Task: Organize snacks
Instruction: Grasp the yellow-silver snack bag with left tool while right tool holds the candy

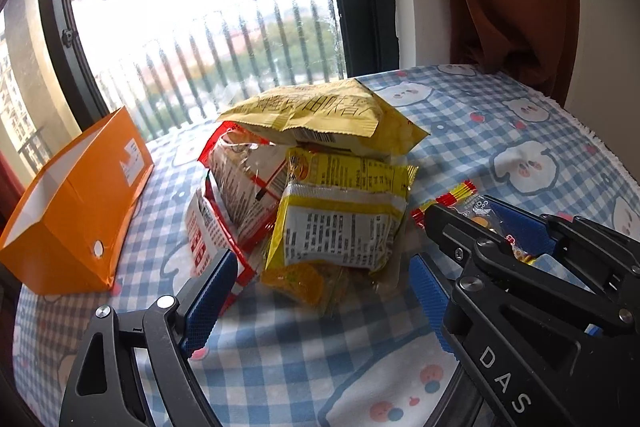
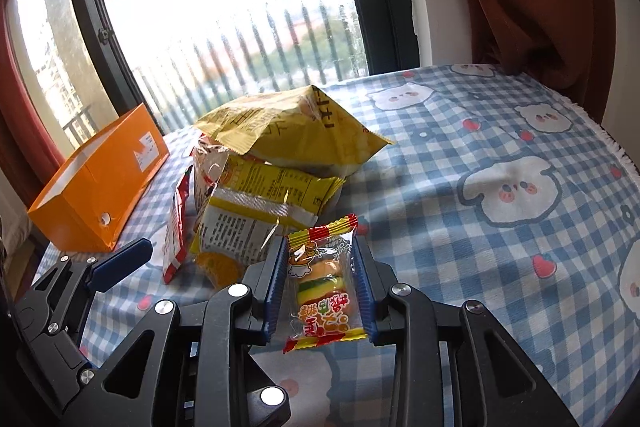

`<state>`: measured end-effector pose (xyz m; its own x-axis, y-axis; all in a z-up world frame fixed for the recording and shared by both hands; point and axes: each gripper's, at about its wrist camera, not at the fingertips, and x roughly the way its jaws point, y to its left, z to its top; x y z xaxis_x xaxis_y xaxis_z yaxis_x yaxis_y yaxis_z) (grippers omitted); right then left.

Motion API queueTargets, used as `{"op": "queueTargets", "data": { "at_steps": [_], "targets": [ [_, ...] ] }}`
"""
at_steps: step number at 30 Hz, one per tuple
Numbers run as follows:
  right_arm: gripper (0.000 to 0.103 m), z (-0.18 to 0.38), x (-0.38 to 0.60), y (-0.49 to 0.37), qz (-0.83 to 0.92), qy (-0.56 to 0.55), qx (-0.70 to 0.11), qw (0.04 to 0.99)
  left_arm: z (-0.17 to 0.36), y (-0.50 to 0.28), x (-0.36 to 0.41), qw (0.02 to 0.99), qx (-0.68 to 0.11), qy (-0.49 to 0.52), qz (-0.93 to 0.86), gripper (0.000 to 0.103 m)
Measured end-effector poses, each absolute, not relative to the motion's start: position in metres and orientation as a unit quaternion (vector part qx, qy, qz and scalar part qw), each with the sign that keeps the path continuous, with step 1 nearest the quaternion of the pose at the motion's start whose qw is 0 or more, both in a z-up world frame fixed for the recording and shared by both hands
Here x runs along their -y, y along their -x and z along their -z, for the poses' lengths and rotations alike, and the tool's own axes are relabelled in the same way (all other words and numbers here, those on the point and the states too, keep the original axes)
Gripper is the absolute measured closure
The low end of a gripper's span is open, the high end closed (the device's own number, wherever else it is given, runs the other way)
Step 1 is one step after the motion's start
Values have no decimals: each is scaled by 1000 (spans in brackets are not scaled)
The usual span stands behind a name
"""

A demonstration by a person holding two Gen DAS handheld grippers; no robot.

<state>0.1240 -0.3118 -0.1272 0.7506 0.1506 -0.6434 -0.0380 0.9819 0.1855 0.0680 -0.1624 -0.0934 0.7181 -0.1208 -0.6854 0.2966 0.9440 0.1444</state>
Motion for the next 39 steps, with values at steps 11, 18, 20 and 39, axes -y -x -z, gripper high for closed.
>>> {"op": "queueTargets", "data": {
  "at_steps": [11,18,20,39],
  "targets": [
    [68,121,330,-154,-32,-101,-336,936,93,-104,182,910,-373,-130,126,13],
    [68,132,335,-168,-20,-103,-346,932,109,-122,185,899,-401,-129,118,13],
    [68,137,336,-171,-21,-106,-352,930,113,-125,185,898,-404,-127,117,11],
    [68,153,340,-179,-20,-127,-378,917,123,-123,185,895,-410,-105,138,26]
  ]
}}
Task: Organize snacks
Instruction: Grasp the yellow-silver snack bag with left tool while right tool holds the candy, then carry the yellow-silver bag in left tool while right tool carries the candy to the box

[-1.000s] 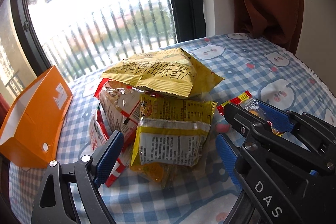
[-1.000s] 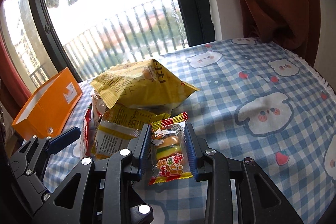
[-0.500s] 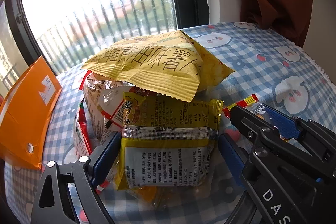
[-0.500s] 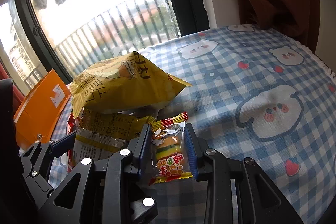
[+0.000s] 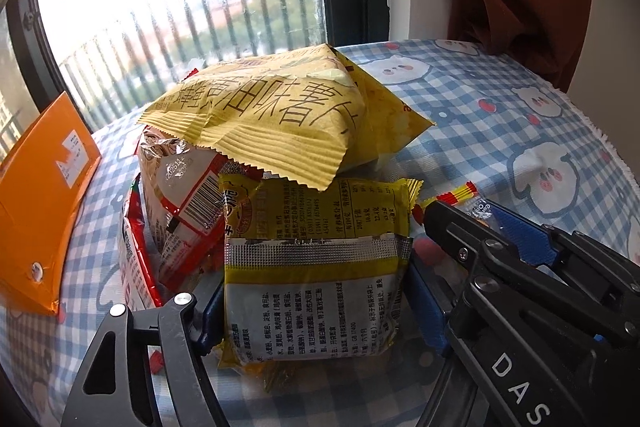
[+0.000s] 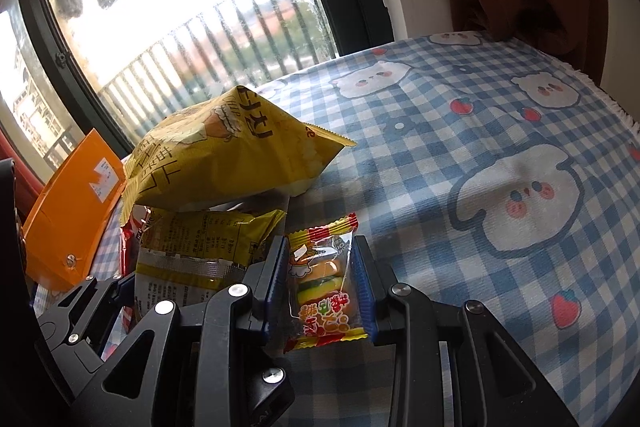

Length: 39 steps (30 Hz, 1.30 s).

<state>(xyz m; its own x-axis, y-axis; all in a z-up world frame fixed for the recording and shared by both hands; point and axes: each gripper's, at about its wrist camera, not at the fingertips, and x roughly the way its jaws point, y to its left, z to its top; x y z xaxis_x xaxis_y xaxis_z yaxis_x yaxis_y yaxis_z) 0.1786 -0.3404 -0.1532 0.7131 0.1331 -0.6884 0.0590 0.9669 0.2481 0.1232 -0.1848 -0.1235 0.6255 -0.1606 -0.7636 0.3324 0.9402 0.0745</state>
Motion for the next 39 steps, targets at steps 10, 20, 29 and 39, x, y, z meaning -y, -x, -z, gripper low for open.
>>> {"op": "queueTargets", "data": {
  "at_steps": [10,20,29,39],
  "targets": [
    [68,143,330,-158,-25,-115,-368,922,114,-103,173,899,-405,-90,138,27],
    [68,122,310,-130,-30,-97,-346,933,96,-79,150,910,-384,-63,142,27],
    [68,99,283,-117,-46,-71,-322,943,76,-66,123,924,-357,-36,132,27],
    [68,72,246,-117,-71,-42,-286,955,53,-65,86,941,-322,-10,103,27]
  ]
}}
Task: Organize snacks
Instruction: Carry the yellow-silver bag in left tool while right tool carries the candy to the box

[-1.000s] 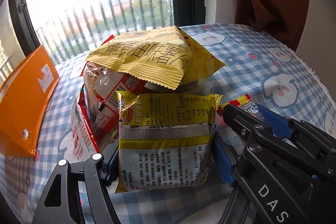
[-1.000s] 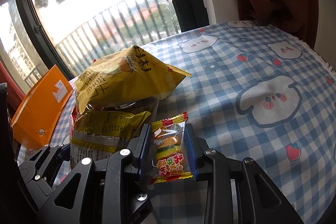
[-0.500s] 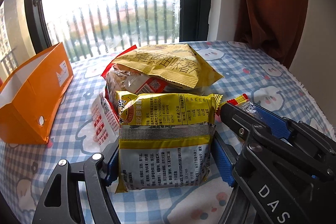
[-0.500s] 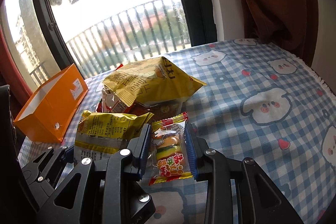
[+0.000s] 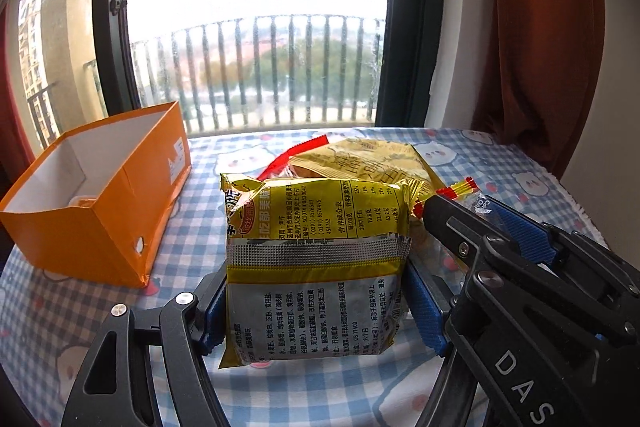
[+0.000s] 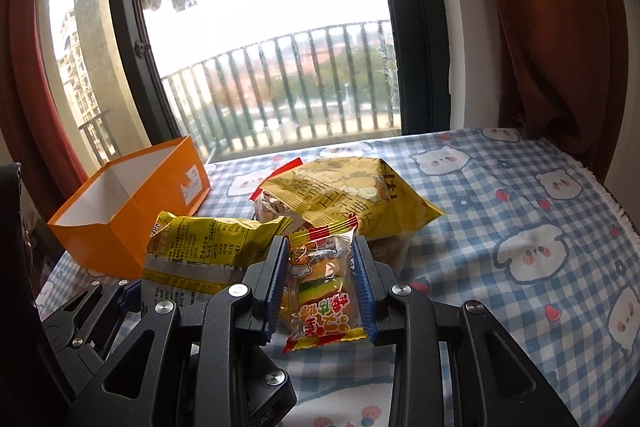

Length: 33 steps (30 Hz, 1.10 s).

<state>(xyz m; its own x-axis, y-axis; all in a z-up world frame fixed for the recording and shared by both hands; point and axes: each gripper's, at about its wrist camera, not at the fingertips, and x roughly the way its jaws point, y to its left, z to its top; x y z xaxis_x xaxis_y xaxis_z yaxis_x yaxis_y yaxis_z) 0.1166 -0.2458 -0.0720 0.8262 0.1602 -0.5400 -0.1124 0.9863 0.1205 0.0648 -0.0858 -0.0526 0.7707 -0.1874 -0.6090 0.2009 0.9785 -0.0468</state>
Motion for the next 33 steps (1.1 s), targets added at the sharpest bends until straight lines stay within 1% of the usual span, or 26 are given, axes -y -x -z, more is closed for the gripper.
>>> {"op": "queueTargets", "data": {
  "at_steps": [18,23,33],
  "targets": [
    [68,33,170,-150,-115,-15,-241,963,17,-95,22,957,-286,28,50,27],
    [68,29,145,-163,-141,-28,-237,961,9,-99,-8,960,-277,39,26,27],
    [68,24,91,-187,-189,-17,-234,954,3,-110,-57,961,-270,61,-12,27]
  ]
}}
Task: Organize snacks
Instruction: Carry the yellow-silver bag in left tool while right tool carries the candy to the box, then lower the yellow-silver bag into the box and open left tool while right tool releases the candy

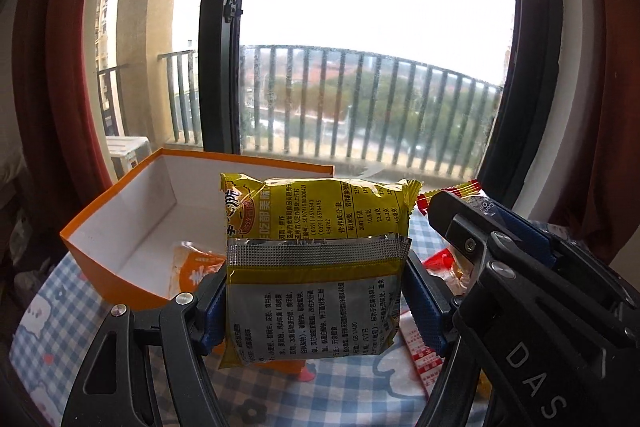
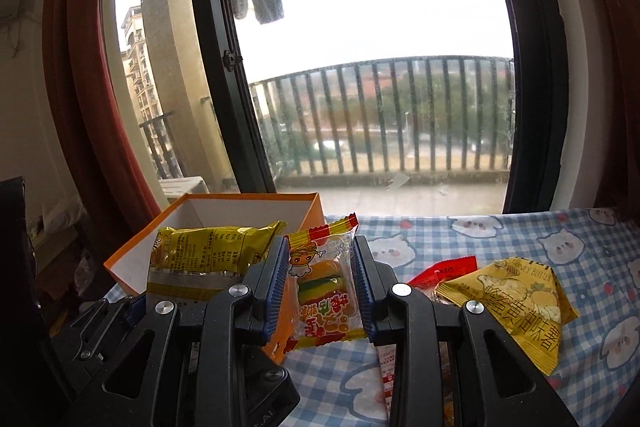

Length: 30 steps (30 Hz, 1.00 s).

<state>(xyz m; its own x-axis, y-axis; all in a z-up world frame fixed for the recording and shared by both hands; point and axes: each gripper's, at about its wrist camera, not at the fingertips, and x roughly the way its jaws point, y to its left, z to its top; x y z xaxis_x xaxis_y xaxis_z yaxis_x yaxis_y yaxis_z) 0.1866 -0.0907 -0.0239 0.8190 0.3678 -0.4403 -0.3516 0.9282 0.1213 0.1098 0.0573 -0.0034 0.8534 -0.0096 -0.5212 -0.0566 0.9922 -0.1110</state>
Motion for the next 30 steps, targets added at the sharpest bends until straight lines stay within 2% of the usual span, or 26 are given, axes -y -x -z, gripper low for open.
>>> {"op": "queueTargets", "data": {
  "at_steps": [17,30],
  "targets": [
    [68,21,18,-241,-226,-3,-235,945,-3,-160,-120,957,-272,79,-62,27],
    [68,53,-54,-312,-259,15,-302,917,34,-220,-173,922,-346,100,-140,24]
  ]
}}
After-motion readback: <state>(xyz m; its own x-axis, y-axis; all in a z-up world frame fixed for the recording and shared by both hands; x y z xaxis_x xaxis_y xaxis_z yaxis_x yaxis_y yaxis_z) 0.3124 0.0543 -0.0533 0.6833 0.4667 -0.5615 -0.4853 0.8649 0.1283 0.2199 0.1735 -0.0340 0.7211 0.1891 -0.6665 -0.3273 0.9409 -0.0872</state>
